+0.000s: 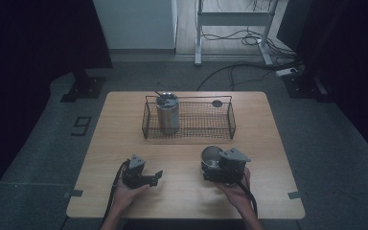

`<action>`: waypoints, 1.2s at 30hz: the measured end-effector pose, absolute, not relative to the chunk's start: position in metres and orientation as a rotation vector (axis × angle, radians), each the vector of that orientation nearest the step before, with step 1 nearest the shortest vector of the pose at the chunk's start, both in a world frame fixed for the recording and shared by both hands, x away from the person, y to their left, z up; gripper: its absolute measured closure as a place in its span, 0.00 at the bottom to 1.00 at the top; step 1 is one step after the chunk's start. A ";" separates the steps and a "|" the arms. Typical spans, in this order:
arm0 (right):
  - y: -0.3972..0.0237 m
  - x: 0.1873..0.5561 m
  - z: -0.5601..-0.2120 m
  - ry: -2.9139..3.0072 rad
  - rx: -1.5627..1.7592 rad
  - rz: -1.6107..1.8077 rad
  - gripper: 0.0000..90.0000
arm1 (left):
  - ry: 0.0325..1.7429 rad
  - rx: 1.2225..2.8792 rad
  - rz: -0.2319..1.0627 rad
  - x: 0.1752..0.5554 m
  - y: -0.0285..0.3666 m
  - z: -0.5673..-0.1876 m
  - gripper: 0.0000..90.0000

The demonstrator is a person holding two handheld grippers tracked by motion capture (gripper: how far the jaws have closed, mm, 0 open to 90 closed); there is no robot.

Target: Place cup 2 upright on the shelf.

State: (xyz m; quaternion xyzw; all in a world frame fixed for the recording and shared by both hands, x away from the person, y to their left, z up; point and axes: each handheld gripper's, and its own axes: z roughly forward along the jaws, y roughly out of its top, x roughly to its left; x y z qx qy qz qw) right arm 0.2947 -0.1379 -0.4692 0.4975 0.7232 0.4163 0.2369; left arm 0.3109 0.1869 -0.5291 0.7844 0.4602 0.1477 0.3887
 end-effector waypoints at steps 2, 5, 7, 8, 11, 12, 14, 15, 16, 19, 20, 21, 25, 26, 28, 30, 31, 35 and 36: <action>-0.138 0.295 -0.470 1.987 1.364 1.133 0.00 | 1.172 1.997 0.376 0.311 0.186 -0.530 0.14; -0.136 0.297 -0.473 1.998 1.368 1.118 0.00 | 1.168 1.999 0.372 0.311 0.186 -0.530 0.14; -0.134 0.298 -0.475 2.007 1.369 1.097 0.00 | 1.167 2.000 0.369 0.311 0.185 -0.530 0.14; -0.133 0.299 -0.476 2.009 1.372 1.081 0.00 | 1.168 1.999 0.369 0.311 0.185 -0.531 0.14; -0.132 0.302 -0.478 2.014 1.369 1.058 0.00 | 1.167 2.006 0.367 0.312 0.185 -0.532 0.14; -0.131 0.304 -0.479 2.019 1.372 1.053 0.00 | 1.167 2.007 0.363 0.312 0.184 -0.532 0.14; -0.131 0.307 -0.482 2.034 1.377 1.036 0.00 | 1.166 2.009 0.359 0.312 0.184 -0.532 0.14; -0.130 0.309 -0.483 2.044 1.378 1.028 0.00 | 1.165 2.009 0.357 0.312 0.184 -0.533 0.14; -0.130 0.311 -0.484 2.050 1.378 1.018 0.00 | 1.165 2.011 0.356 0.312 0.183 -0.533 0.14; -0.127 0.317 -0.488 2.061 1.375 0.996 0.00 | 1.166 2.010 0.355 0.312 0.184 -0.533 0.14; -0.126 0.319 -0.488 2.063 1.376 0.992 0.00 | 1.166 2.010 0.355 0.312 0.184 -0.533 0.14; -0.126 0.320 -0.489 2.068 1.376 0.989 0.00 | 1.168 2.009 0.354 0.312 0.184 -0.533 0.14; -0.125 0.327 -0.494 2.096 1.391 0.958 0.00 | 1.172 2.006 0.351 0.313 0.184 -0.534 0.15; -0.125 0.328 -0.495 2.102 1.398 0.949 0.01 | 1.173 2.006 0.352 0.313 0.184 -0.534 0.15; -0.125 0.329 -0.498 2.107 1.401 0.948 0.06 | 1.171 2.003 0.365 0.312 0.184 -0.534 0.15; -0.125 0.329 -0.499 2.116 1.381 0.946 0.07 | 1.165 1.996 0.369 0.312 0.184 -0.533 0.16; -0.126 0.329 -0.499 2.119 1.374 0.950 0.07 | 1.164 1.993 0.372 0.311 0.184 -0.532 0.16; -0.127 0.329 -0.500 2.128 1.350 0.955 0.07 | 1.166 1.990 0.373 0.311 0.185 -0.532 0.16; -0.128 0.329 -0.500 2.130 1.344 0.957 0.07 | 1.166 1.991 0.372 0.311 0.185 -0.532 0.16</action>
